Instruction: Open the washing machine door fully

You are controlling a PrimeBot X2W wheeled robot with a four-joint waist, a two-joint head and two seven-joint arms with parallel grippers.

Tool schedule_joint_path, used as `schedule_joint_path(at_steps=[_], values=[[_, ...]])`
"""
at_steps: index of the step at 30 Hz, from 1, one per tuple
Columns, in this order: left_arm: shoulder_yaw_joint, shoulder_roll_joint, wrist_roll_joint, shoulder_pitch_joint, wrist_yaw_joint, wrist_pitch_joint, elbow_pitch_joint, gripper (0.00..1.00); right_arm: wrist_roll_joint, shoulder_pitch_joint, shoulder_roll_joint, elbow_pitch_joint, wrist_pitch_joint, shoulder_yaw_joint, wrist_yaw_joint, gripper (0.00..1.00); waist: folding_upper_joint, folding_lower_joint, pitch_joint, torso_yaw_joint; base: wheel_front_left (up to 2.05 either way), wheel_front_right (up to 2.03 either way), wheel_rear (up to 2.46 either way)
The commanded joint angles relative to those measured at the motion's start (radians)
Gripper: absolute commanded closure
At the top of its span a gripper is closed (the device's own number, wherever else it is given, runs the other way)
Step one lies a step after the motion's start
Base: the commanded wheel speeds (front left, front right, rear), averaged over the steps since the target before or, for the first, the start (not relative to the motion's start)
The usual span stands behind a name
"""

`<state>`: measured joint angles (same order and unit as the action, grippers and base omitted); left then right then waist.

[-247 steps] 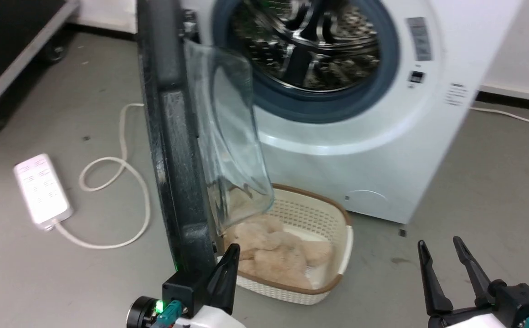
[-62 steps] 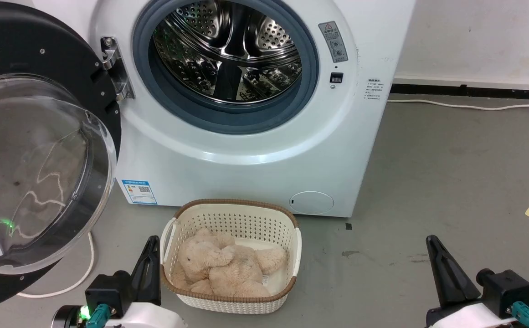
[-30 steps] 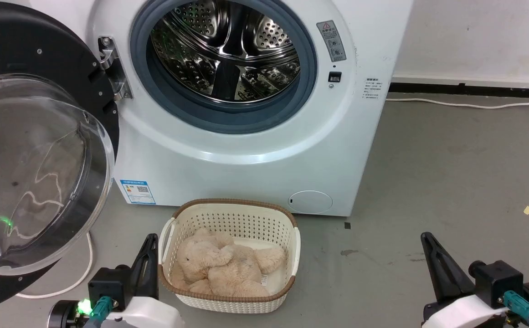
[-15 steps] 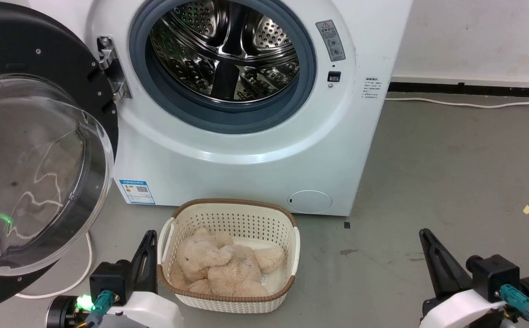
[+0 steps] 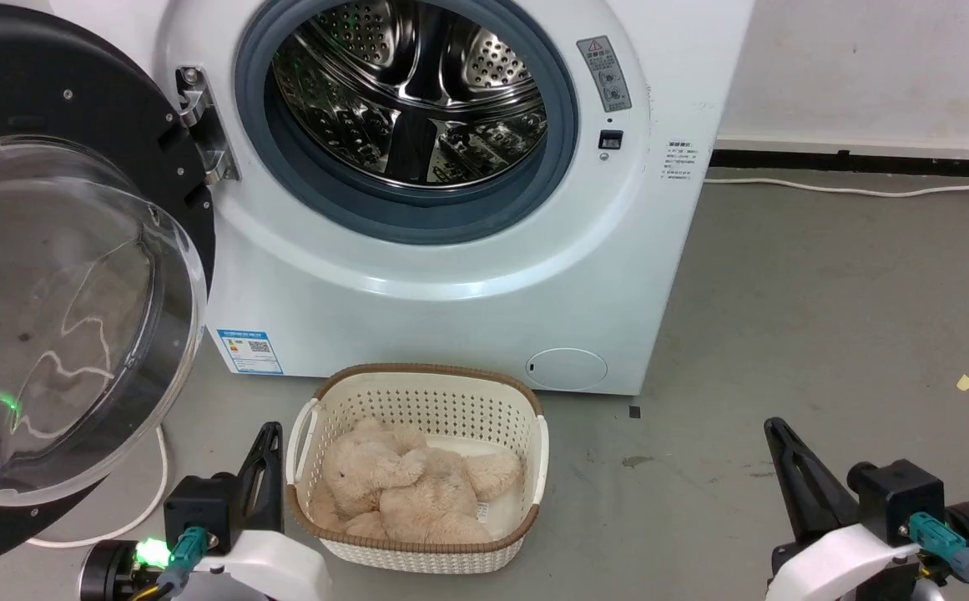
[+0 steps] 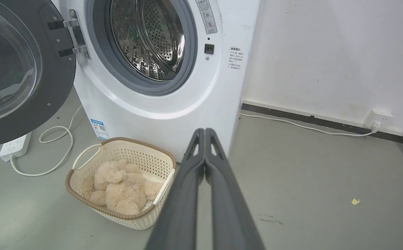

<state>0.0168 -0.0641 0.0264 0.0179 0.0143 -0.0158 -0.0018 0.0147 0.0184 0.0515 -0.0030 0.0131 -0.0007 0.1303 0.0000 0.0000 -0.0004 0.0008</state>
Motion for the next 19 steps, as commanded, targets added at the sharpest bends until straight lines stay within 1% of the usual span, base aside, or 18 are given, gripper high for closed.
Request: schedule_joint_path(at_steps=[1,6,19], values=[[-0.007,0.007,-0.012,-0.016,-0.007,0.008,0.002,1.0,-0.011,-0.015,-0.001,0.002,-0.005,0.0,0.0,1.0,0.0,0.0,0.0,0.0,0.0,0.0,0.0],[-0.017,0.014,-0.026,-0.018,-0.014,0.016,0.002,1.0,-0.015,-0.018,-0.001,0.003,-0.013,0.001,0.0,1.0,0.0,0.0,0.0,-0.001,0.0,0.0,0.0],[-0.017,0.014,-0.026,-0.018,-0.014,0.016,0.002,1.0,-0.015,-0.018,-0.001,0.003,-0.013,0.001,0.0,1.0,0.0,0.0,0.0,-0.001,0.0,0.0,0.0]])
